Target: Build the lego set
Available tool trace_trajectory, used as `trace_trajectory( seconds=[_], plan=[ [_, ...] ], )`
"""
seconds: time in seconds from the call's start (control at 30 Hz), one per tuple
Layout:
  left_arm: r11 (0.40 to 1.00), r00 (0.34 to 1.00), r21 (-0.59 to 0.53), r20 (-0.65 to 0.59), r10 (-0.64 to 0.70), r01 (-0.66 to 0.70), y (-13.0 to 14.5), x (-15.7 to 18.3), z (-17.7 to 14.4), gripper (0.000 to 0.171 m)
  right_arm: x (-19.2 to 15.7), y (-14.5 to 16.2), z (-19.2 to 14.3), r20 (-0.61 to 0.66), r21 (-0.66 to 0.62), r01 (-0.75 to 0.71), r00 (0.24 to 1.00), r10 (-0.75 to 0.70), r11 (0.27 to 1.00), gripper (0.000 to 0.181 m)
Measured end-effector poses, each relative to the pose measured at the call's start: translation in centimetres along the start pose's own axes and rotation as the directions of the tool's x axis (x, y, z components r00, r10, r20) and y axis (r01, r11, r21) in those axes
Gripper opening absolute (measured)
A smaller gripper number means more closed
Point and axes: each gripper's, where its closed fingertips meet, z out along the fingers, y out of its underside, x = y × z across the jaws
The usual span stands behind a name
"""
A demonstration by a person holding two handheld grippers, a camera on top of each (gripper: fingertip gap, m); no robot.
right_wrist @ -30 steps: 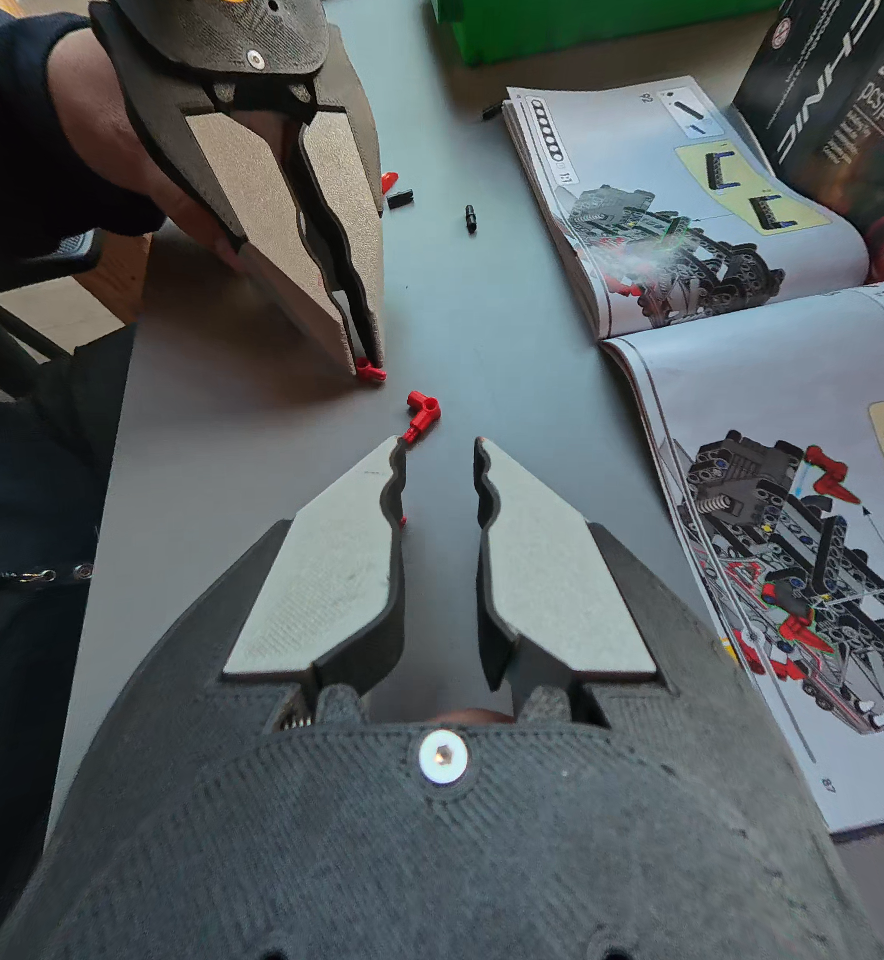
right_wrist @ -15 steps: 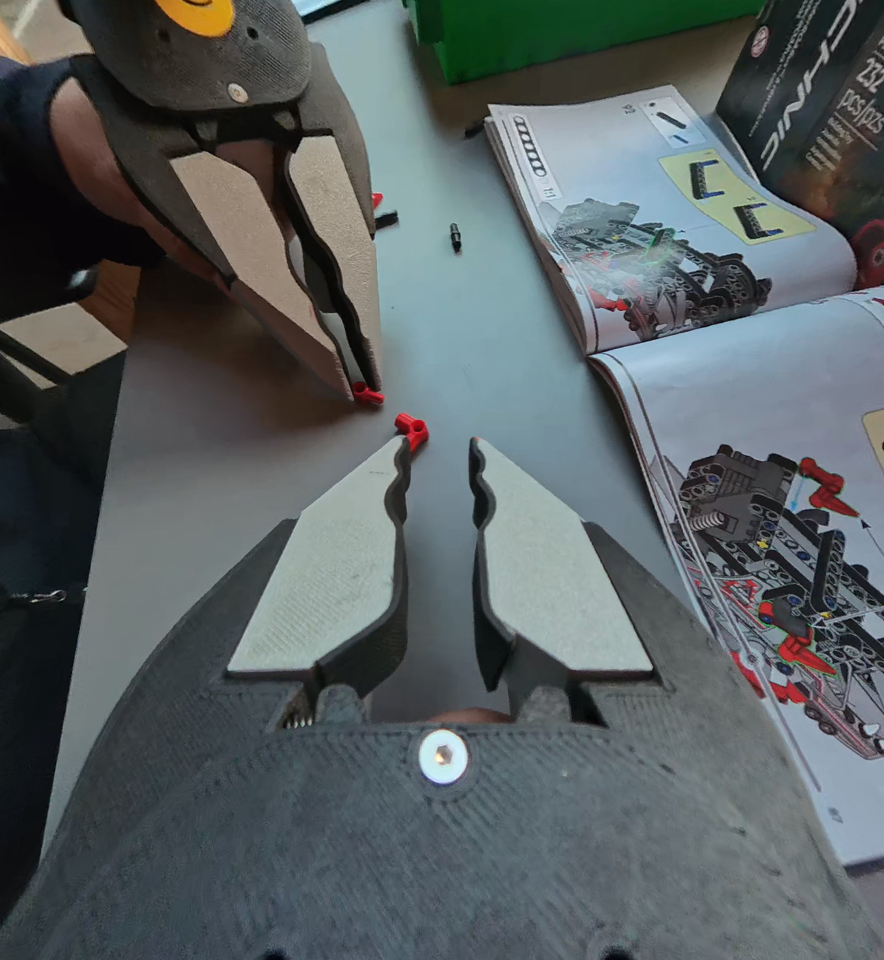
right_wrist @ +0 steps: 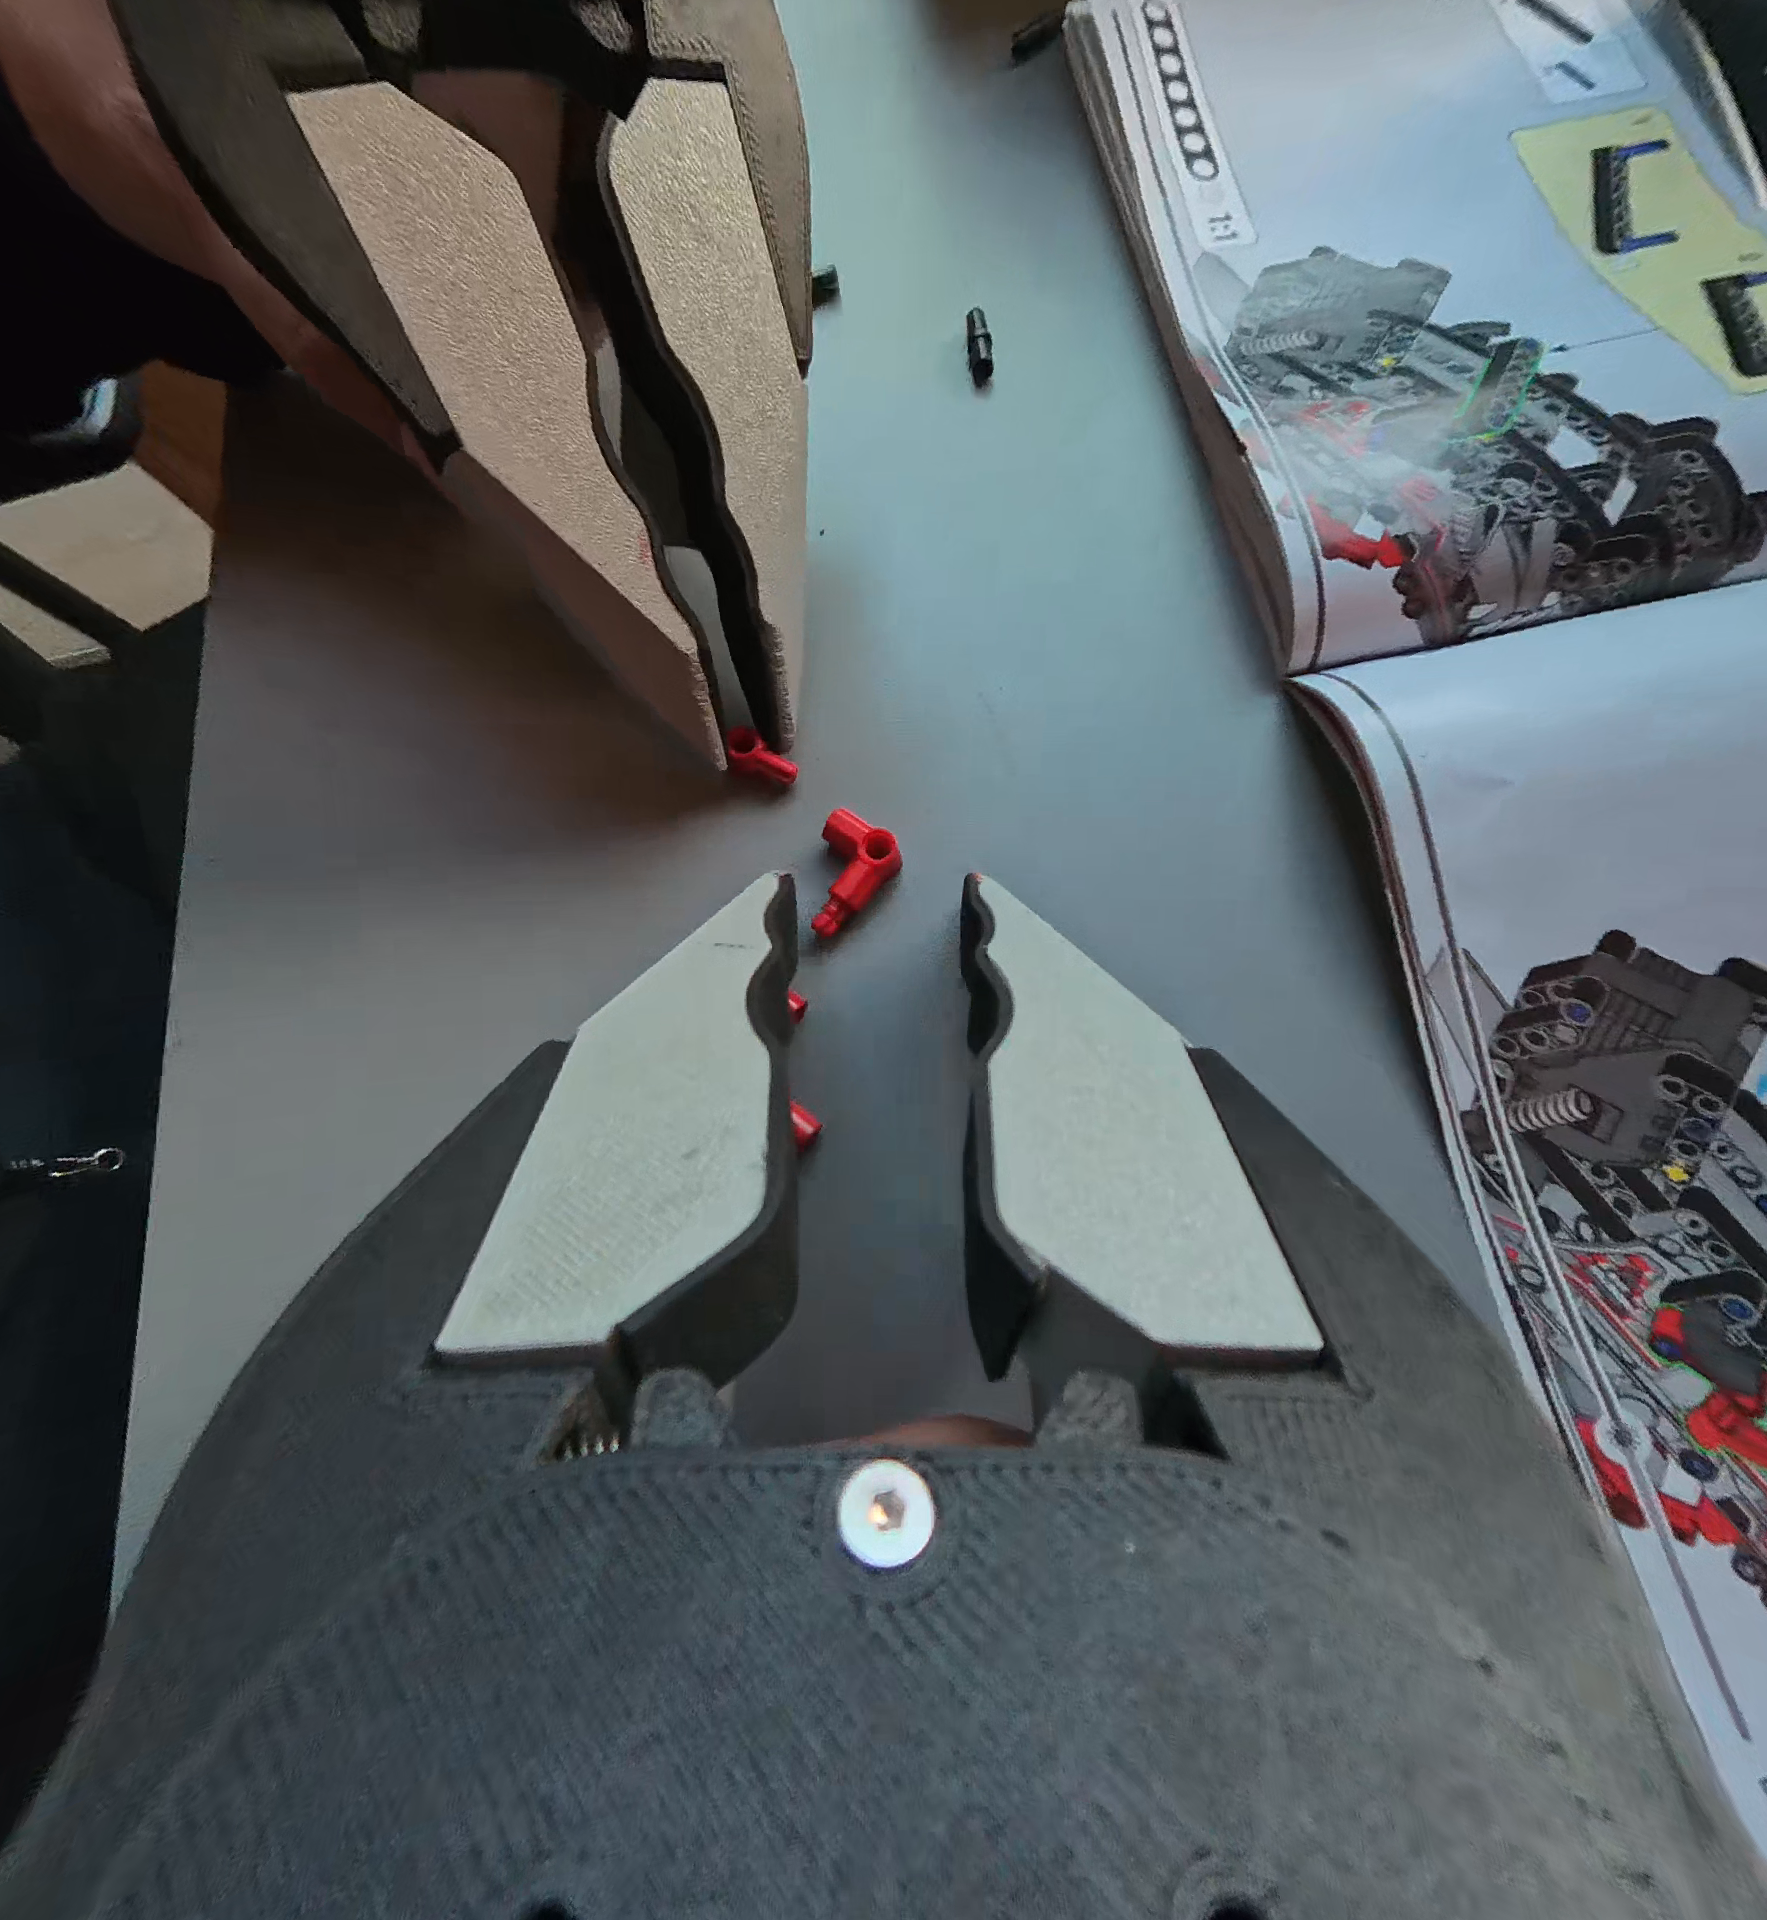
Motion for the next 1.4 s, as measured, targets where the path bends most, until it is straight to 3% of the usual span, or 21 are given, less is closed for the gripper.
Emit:
trace_trajectory(
  seconds=[0.13,0.33,1.4],
  plan=[
    [0.998,0.998,-0.006,0.034,0.056,-0.056,0.0,0.1,0.1,0.006,0.1,-0.2,0.3,0.012,-0.002,-0.025,1.000,0.025,1.000,0.027],
    [0.995,0.992,-0.007,0.081,0.102,-0.101,0.0,0.1,0.1,0.006,-0.3,0.2,0.3,-0.014,-0.016,0.020,1.000,-0.020,1.000,0.003],
    [0.984,0.962,-0.011,0.209,0.178,-0.180,0.1,0.2,0.1,0.005,-1.0,-0.3,0.9,-0.089,-0.001,-0.082,0.993,0.082,0.997,0.002]
  ],
)
